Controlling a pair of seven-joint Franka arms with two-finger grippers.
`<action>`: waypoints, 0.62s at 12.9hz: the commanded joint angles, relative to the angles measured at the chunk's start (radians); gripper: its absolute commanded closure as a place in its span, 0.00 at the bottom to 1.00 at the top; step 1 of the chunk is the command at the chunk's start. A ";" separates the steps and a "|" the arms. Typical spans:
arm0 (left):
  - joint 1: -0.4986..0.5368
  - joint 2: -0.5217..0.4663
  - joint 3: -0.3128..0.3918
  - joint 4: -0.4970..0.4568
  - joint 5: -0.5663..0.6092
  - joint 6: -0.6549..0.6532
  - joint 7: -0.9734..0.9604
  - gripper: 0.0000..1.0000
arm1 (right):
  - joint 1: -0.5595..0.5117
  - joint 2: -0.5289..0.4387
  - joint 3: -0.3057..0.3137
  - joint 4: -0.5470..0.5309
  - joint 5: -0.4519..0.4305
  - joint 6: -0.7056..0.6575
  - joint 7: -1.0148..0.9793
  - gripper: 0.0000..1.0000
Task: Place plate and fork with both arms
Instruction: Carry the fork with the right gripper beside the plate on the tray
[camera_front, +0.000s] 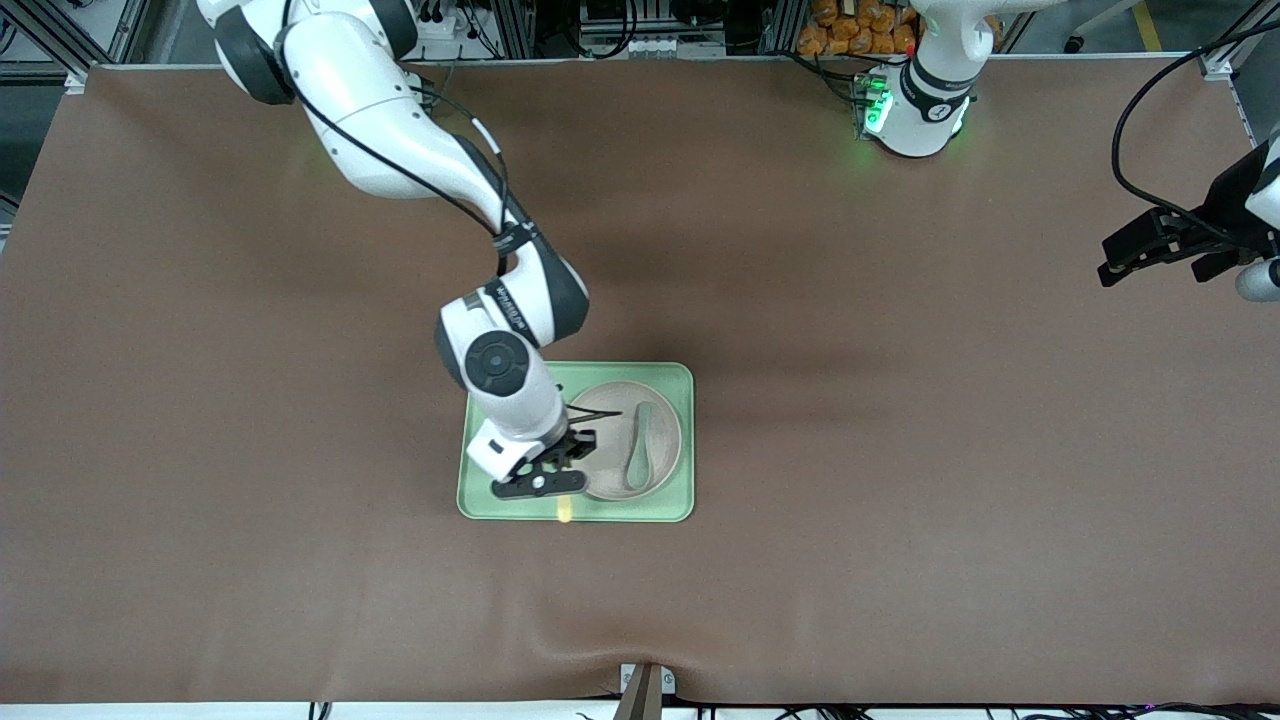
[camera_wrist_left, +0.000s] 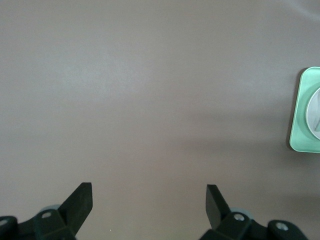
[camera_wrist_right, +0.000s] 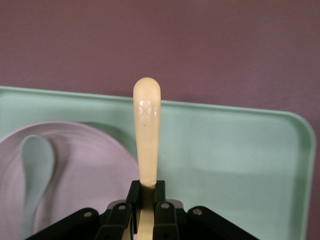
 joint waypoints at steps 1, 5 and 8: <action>0.004 -0.033 -0.004 -0.032 0.003 0.006 0.023 0.00 | -0.038 -0.080 0.012 -0.134 0.011 0.011 -0.077 1.00; -0.068 -0.057 0.036 -0.061 0.005 -0.012 0.021 0.00 | -0.056 -0.133 0.011 -0.322 0.012 0.158 -0.077 1.00; -0.079 -0.053 0.048 -0.056 0.005 -0.012 0.021 0.00 | -0.057 -0.173 0.012 -0.436 0.014 0.249 -0.070 1.00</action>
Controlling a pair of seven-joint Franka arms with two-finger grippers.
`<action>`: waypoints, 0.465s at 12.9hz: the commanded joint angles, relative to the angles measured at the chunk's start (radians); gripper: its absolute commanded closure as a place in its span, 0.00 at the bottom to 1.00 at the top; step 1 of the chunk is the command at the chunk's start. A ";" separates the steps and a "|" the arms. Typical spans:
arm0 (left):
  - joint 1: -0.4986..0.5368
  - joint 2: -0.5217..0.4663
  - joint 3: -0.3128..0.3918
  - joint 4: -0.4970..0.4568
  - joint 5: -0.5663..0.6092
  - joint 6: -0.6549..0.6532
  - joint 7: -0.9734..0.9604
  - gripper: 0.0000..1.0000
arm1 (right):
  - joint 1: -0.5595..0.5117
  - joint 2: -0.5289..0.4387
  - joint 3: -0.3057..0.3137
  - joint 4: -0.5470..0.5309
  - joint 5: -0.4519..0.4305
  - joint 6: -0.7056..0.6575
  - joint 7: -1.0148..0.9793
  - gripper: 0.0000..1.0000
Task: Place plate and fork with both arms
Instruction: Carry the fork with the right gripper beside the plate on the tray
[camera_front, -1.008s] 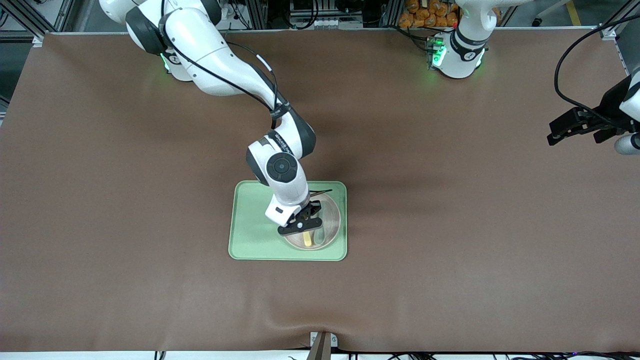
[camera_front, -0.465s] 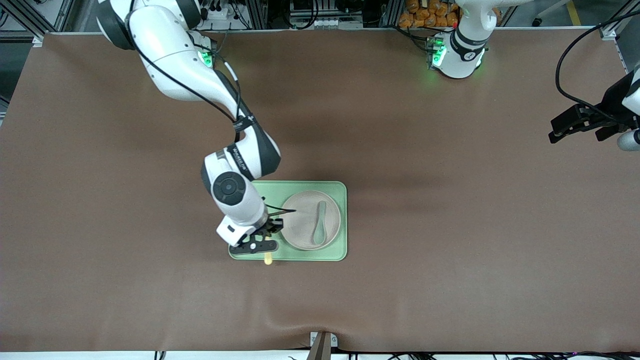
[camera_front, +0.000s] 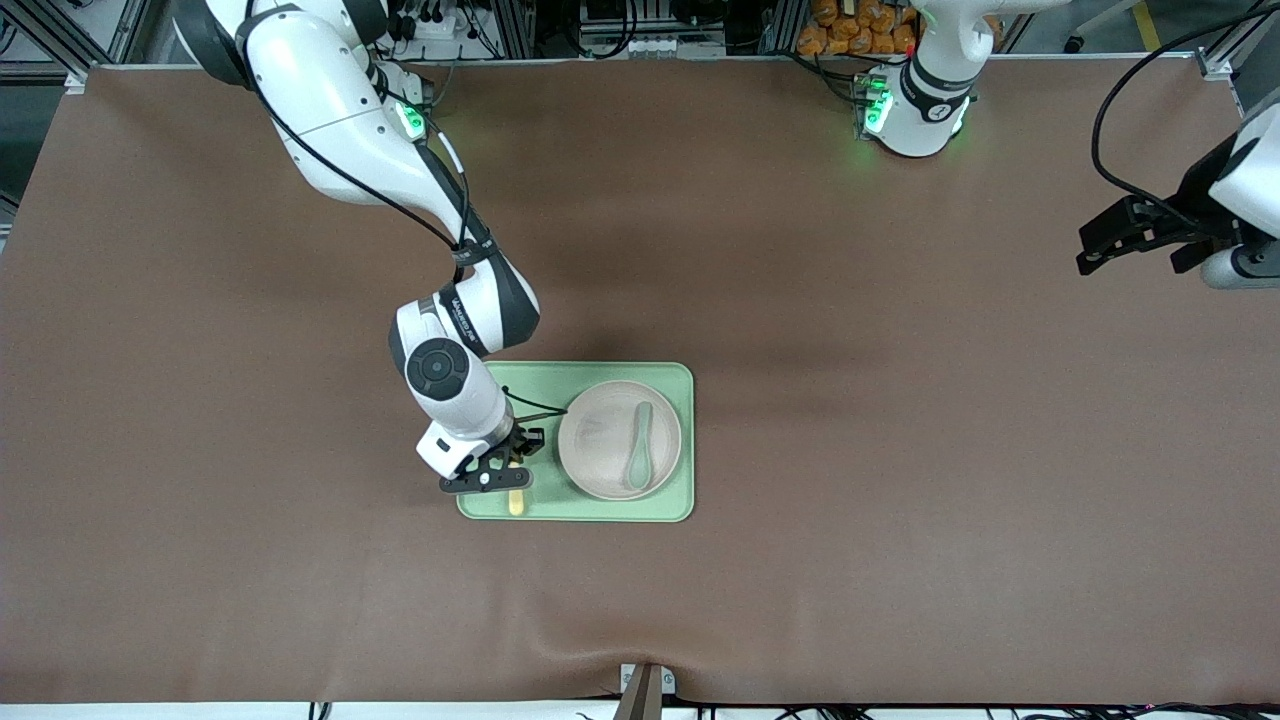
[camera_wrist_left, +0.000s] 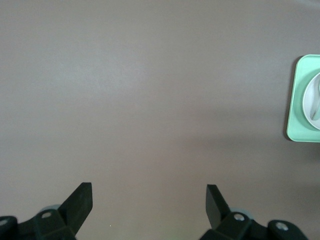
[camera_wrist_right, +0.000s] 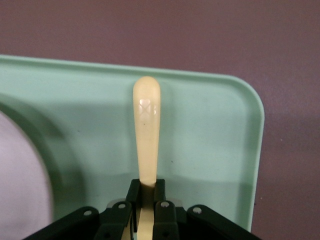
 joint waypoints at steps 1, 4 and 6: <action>-0.010 -0.029 0.016 -0.029 0.006 -0.003 0.021 0.00 | -0.012 -0.085 0.012 -0.115 0.014 0.023 -0.007 1.00; -0.012 -0.024 0.011 -0.029 0.005 -0.003 0.021 0.00 | -0.023 -0.084 0.012 -0.108 0.015 0.021 0.019 0.11; -0.010 -0.023 0.011 -0.029 0.005 -0.003 0.021 0.00 | -0.023 -0.091 0.014 -0.080 0.015 -0.005 0.019 0.00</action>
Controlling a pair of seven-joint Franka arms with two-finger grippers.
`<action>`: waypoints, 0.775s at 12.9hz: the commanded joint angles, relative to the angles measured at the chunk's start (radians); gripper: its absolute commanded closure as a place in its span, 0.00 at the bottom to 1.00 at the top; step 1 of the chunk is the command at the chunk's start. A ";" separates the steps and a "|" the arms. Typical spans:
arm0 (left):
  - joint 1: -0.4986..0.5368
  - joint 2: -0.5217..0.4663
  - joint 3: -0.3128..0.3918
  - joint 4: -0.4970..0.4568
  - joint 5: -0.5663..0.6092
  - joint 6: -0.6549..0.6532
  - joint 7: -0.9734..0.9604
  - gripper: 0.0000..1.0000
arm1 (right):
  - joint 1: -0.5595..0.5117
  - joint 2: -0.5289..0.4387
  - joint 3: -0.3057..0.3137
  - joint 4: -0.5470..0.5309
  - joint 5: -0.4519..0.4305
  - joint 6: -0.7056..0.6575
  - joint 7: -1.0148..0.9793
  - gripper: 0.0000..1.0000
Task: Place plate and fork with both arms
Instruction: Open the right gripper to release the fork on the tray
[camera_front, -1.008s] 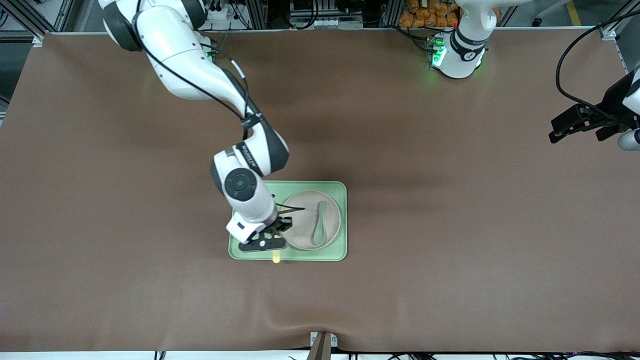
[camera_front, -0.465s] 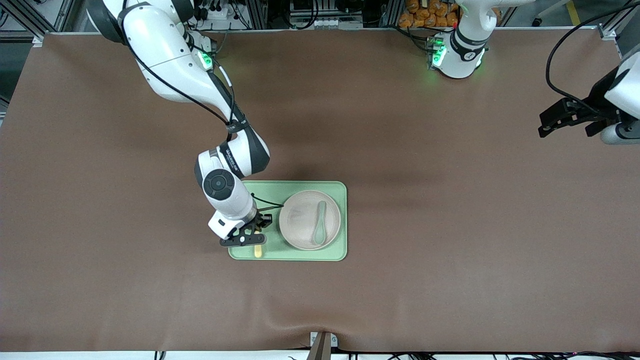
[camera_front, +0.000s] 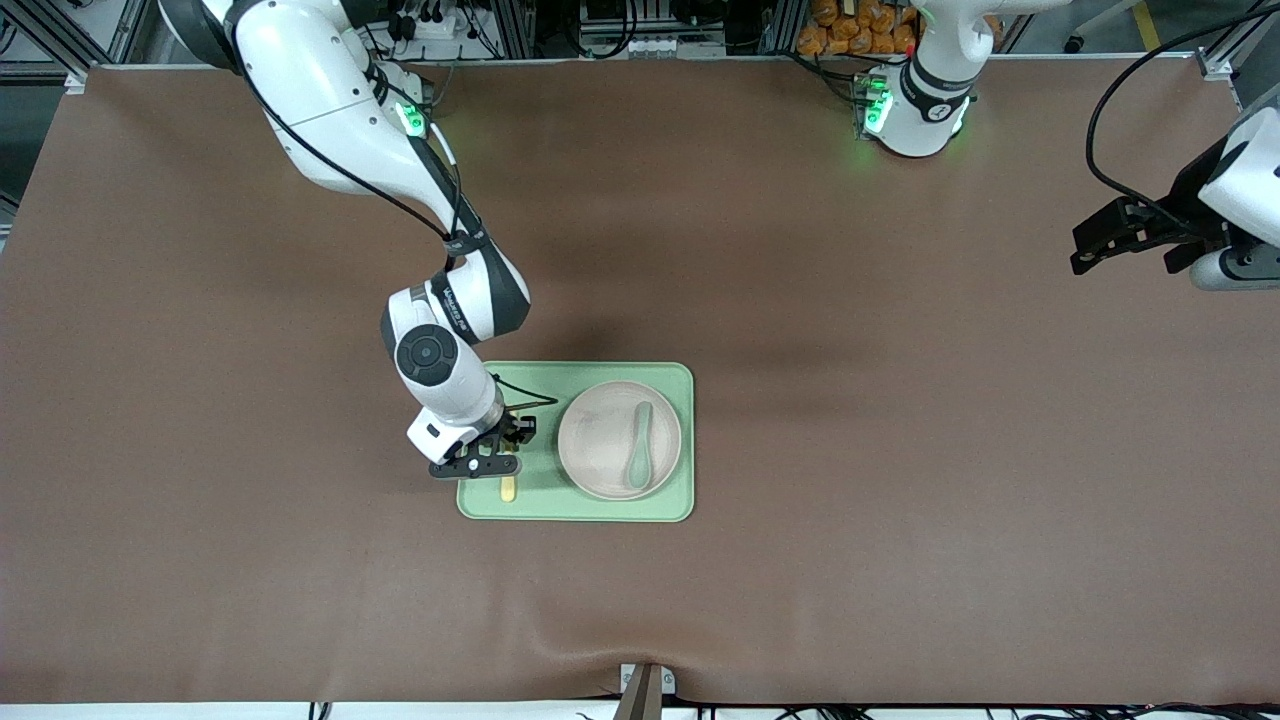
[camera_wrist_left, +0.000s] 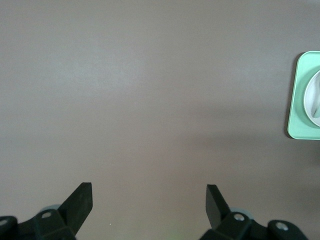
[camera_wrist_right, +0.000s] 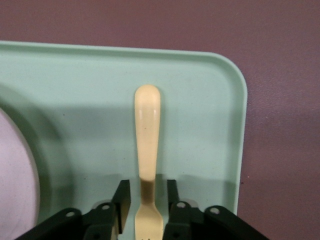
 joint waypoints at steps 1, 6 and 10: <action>-0.006 -0.023 0.007 -0.020 0.005 -0.003 0.021 0.00 | -0.020 -0.045 0.015 0.022 0.009 -0.076 0.003 0.00; -0.004 -0.027 0.007 -0.018 0.005 -0.006 0.021 0.00 | -0.136 -0.112 0.014 0.287 0.010 -0.575 -0.004 0.00; 0.012 -0.030 0.007 -0.018 0.003 -0.015 0.021 0.00 | -0.225 -0.241 0.012 0.289 0.005 -0.722 -0.013 0.00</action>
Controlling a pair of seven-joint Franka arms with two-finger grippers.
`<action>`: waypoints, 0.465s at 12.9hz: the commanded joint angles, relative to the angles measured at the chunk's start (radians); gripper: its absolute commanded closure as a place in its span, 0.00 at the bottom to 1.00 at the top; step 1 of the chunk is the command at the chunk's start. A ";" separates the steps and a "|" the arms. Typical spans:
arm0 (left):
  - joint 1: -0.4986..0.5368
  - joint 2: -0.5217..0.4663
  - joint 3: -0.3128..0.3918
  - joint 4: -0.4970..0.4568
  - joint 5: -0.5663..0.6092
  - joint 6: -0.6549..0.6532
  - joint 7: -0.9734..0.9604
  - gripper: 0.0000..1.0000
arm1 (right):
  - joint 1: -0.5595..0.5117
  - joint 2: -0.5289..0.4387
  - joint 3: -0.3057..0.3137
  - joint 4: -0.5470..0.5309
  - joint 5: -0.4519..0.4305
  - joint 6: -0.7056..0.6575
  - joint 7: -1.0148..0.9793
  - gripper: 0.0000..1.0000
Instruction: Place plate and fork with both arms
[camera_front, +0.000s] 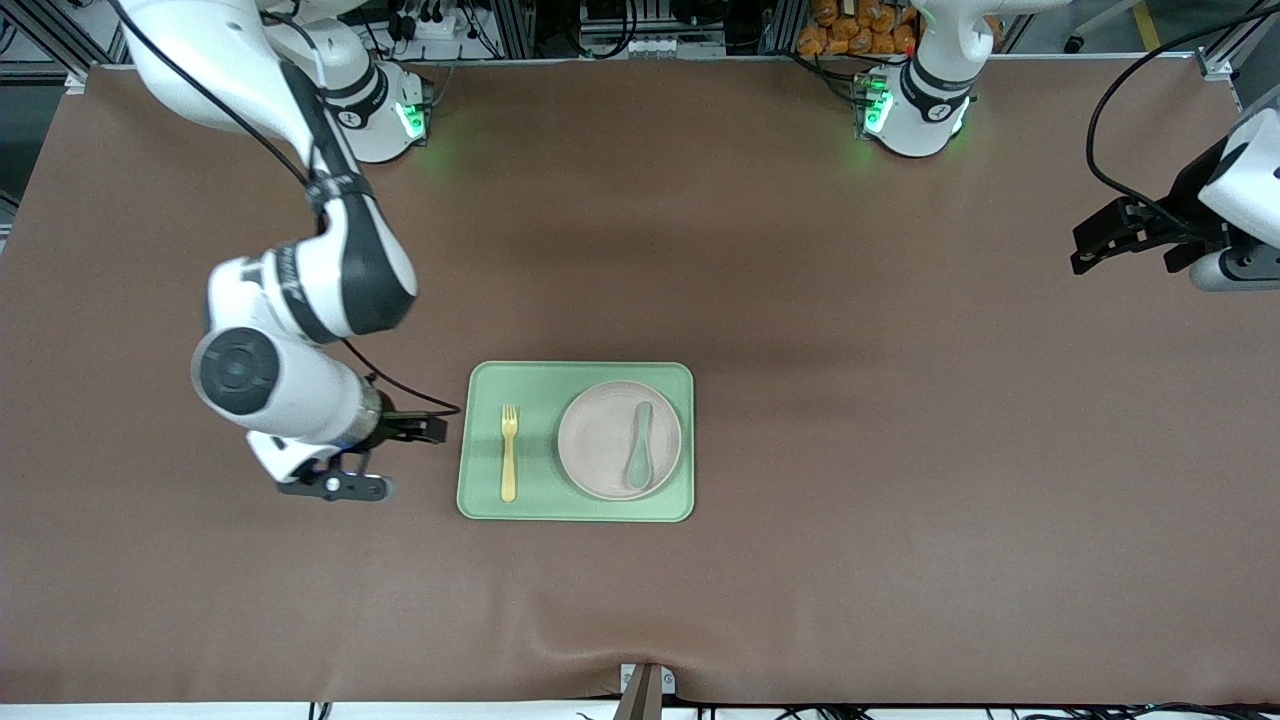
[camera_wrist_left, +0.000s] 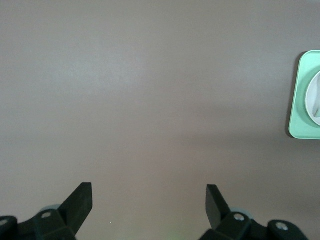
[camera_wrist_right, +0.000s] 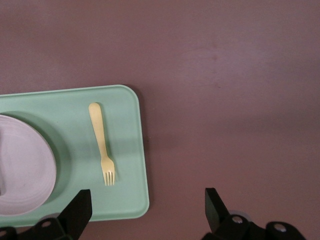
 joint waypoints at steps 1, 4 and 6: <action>0.006 -0.029 0.006 -0.016 0.005 -0.011 0.019 0.00 | -0.072 -0.096 0.018 -0.016 0.004 -0.093 -0.049 0.00; 0.007 -0.027 0.011 -0.013 0.005 -0.010 0.018 0.00 | -0.193 -0.180 0.018 -0.017 0.008 -0.190 -0.240 0.00; 0.009 -0.026 0.012 -0.013 0.005 -0.010 0.018 0.00 | -0.253 -0.236 0.016 -0.028 -0.004 -0.204 -0.328 0.00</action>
